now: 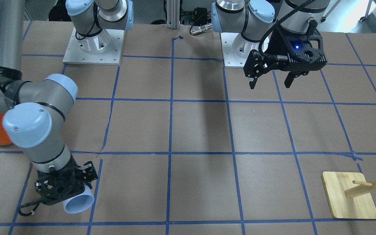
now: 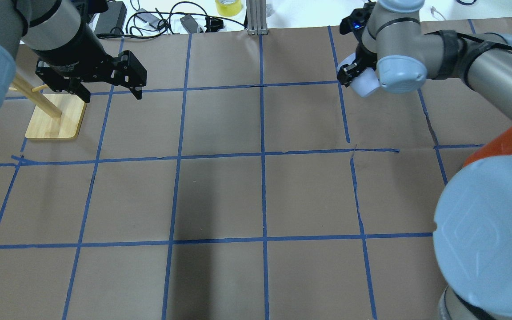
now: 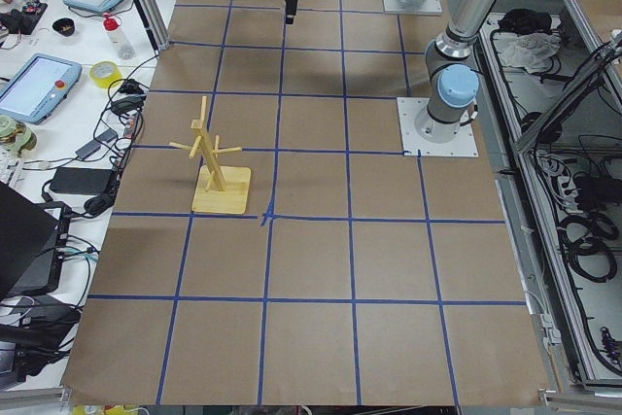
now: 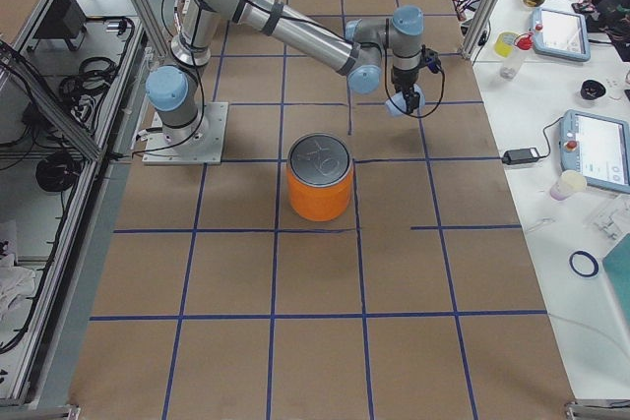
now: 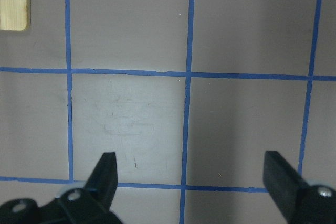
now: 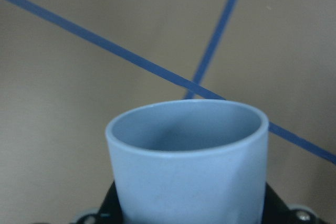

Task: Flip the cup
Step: 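Carry the cup with the right gripper toward the table center and lower it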

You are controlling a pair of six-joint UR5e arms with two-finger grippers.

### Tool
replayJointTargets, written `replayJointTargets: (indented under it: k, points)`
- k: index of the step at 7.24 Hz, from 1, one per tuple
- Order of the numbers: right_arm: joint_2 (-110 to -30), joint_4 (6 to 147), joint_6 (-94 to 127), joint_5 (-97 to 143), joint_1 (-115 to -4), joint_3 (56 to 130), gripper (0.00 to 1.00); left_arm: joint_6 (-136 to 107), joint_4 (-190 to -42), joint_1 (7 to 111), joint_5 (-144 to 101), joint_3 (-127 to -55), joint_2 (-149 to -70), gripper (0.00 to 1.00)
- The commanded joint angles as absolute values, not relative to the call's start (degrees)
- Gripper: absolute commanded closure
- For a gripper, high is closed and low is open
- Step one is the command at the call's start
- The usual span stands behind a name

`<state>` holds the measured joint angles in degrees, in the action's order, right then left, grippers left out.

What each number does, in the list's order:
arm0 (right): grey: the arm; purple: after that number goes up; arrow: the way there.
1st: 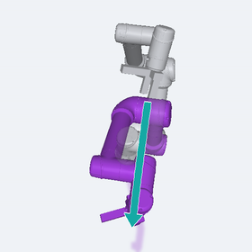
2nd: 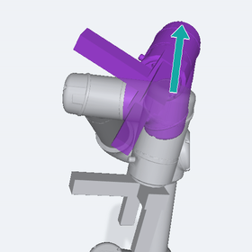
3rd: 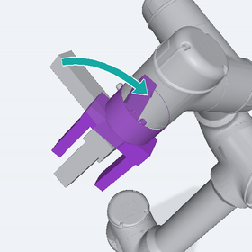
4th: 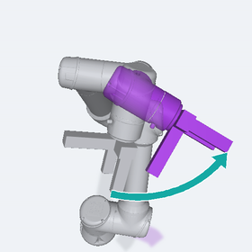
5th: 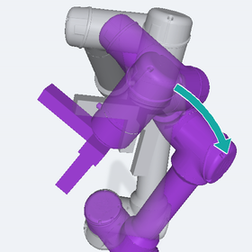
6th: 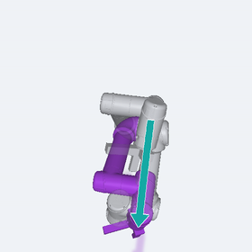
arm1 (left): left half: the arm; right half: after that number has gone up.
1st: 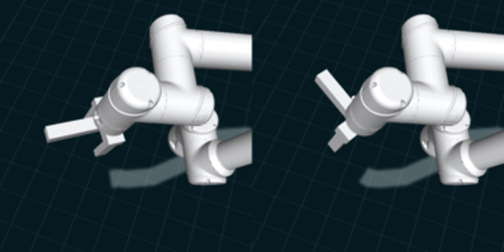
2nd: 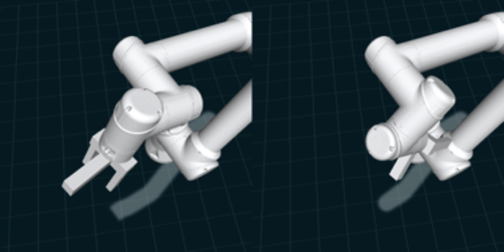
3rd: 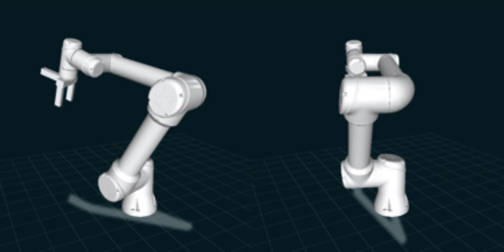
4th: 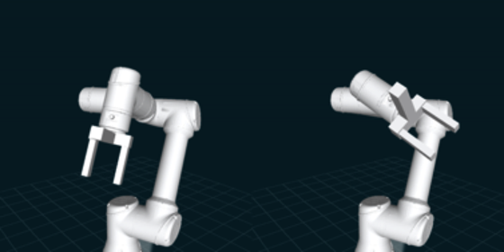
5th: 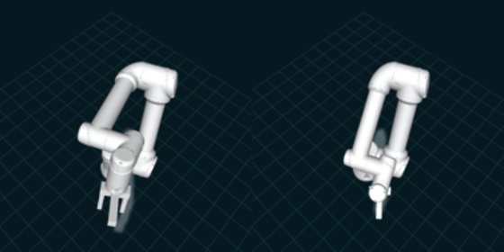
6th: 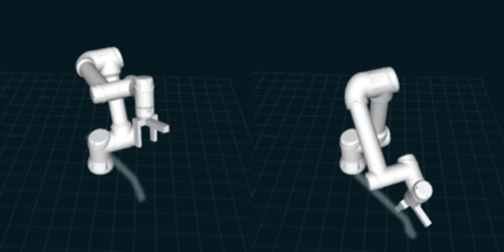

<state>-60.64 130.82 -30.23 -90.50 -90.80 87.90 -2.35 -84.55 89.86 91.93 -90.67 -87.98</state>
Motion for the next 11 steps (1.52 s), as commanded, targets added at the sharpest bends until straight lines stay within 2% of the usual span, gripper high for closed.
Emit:
replayJointTargets:
  k: [1, 4, 9, 11]
  points:
    - [-59.25, 132.53, -49.28, -90.35, -100.51, 86.49, 0.66, -2.2, -84.55, 89.82, 92.02, -90.7, -87.98, 0.0]
    - [-53.71, 136.84, -54.84, -89.05, -112.03, 84.29, 0.66, -1.93, -84.55, 89.83, 92.02, -90.7, -87.98, 0.0]
    - [-51.6, 136.06, -59.94, -85.61, -115.05, 85.43, 0.59, -2.02, -84.55, 89.82, 91.93, -90.7, -87.98, 0.0]
    - [-51.5, 135.88, -59.94, -84.47, -115.05, 85.95, 0.46, -2.02, -84.55, 89.82, 92.02, -90.7, -87.98, 0.0]
